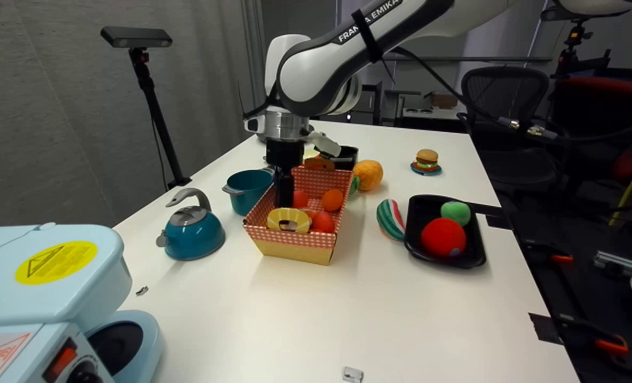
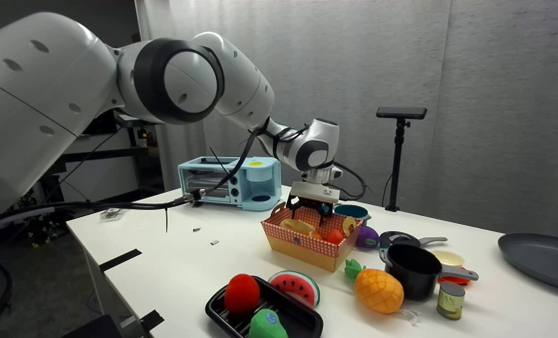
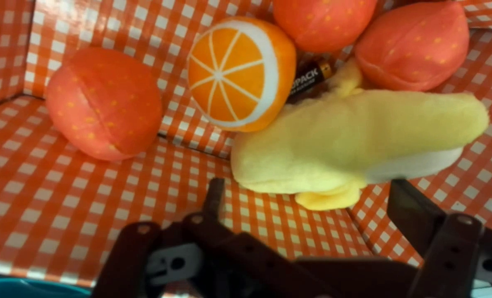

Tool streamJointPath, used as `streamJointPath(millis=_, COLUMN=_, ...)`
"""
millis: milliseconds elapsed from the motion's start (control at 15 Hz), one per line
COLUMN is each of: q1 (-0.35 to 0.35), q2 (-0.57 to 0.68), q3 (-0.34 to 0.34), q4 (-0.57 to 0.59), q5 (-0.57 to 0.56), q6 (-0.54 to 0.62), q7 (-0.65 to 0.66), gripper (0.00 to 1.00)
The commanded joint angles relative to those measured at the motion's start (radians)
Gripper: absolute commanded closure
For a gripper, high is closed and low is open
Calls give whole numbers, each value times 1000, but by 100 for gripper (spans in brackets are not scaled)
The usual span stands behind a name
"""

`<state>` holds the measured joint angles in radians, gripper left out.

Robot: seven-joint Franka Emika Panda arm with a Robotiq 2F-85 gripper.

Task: Remove the banana toy from the basket and put it on the table

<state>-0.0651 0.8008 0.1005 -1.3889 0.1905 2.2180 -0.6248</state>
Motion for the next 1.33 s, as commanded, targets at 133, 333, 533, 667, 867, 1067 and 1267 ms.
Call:
streamJointPath(millis=133, q1=-10, q2=7, q3=11, q4=1, q5=-39, q6=-9, q7=38, gripper=0)
streamJointPath(millis=333, q1=-10, q2=9, q3=11, q4=0, q5=-45, q6=-4, q7=45, gripper=1)
streamJointPath(millis=533, q1=-11, q2=14, q3=8, q4=2, q5=-53, q6=1, q7=55, gripper=32)
streamJointPath(millis=667, q1=-11, q2=18, q3=5, q4=6, q5=-57, q6=6, q7=68, gripper=46)
streamJointPath(millis=867, q1=-13, q2=22, q3=2, q4=9, q5=-60, q6=13, q7=85, gripper=70)
streamJointPath(millis=1067, q1=-16, q2=13, q3=1, q4=-3, q5=-60, q6=19, q7=100, gripper=92)
streamJointPath(millis=1267, q1=-23, q2=-10, q3=6, q4=-22, q5=-56, q6=18, q7=98, gripper=100)
